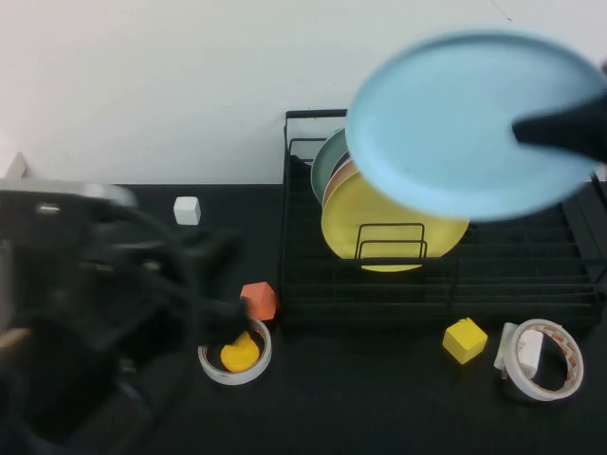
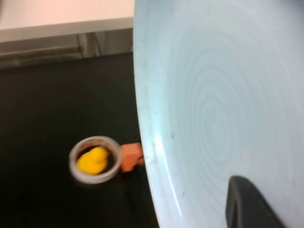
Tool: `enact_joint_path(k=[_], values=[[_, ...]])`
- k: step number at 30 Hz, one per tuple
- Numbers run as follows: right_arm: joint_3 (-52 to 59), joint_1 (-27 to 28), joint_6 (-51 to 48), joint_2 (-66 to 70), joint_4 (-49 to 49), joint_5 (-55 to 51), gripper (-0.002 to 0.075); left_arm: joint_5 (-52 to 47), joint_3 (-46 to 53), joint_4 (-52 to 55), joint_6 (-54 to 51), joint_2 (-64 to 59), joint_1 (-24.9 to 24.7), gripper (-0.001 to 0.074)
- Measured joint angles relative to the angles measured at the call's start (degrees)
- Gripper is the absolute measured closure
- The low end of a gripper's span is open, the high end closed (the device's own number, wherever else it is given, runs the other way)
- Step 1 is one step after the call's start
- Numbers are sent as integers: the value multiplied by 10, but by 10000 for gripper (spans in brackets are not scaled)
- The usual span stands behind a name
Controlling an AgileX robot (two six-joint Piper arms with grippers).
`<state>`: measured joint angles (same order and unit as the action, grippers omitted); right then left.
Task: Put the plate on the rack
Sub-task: Place the plate on the rack
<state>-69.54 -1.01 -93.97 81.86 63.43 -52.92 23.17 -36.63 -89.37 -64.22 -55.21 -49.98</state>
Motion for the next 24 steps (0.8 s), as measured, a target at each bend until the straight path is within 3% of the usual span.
enact_joint_path(k=[3,6,14,24], values=[[-70,0,-14,50,-5,-11,582,78,10,-83,-103,38,0,679],[-132,0,-57,103,-6,-37,582,116,35,-111,-127,79,-2,719],[-236,-10,-116,243,-11,-67,582,15,100,-123,-127,177,-4,735],[-254,-51,-125,358,-45,25,582,-77,131,-120,-92,195,-4,735]])
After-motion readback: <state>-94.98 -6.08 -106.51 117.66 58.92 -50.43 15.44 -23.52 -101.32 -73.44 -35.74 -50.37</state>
